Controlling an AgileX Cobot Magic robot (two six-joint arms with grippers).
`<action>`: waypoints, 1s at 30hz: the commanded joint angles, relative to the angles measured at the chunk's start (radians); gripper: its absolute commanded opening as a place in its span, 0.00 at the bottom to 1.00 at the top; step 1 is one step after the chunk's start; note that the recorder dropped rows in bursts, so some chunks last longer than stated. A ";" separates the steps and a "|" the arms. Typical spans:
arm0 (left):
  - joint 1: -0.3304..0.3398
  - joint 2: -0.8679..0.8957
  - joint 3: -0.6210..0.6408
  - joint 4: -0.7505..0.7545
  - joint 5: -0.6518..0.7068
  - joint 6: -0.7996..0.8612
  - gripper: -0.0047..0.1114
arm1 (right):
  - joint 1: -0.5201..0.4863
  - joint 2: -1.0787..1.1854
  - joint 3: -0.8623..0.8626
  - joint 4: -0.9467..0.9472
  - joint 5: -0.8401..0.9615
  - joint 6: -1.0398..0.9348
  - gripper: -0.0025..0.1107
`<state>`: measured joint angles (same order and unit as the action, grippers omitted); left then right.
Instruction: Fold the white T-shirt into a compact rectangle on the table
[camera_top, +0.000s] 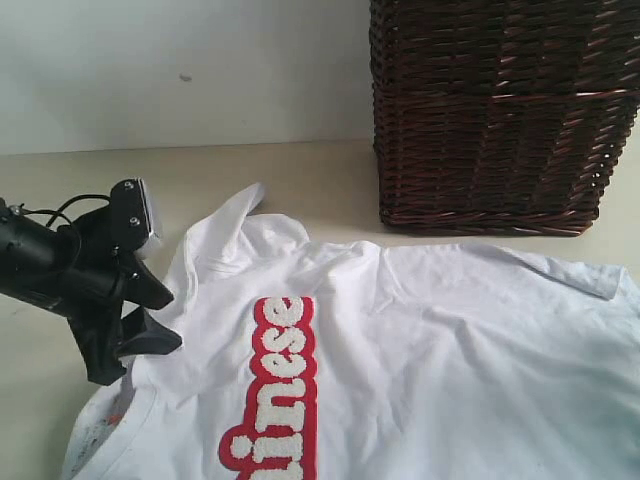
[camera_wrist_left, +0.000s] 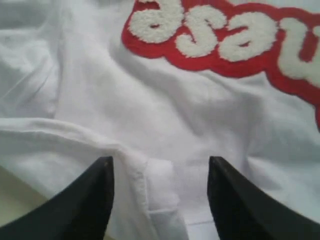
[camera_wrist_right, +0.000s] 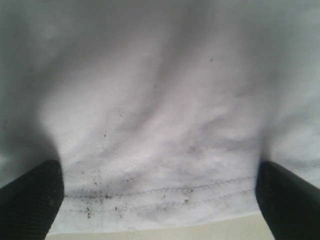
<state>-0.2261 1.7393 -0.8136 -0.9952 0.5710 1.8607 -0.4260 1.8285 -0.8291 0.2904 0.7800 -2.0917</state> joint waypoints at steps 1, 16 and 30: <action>-0.005 0.001 -0.001 0.078 0.034 0.014 0.52 | -0.004 0.011 0.005 -0.008 0.017 0.000 0.93; -0.005 0.030 -0.001 0.143 -0.141 0.035 0.26 | -0.004 0.011 0.005 -0.008 0.017 0.000 0.93; -0.003 -0.069 -0.001 0.325 -0.118 -0.374 0.06 | -0.004 0.011 0.005 -0.008 0.017 0.000 0.93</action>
<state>-0.2279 1.6990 -0.8136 -0.7310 0.4386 1.5665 -0.4260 1.8285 -0.8291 0.2904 0.7800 -2.0917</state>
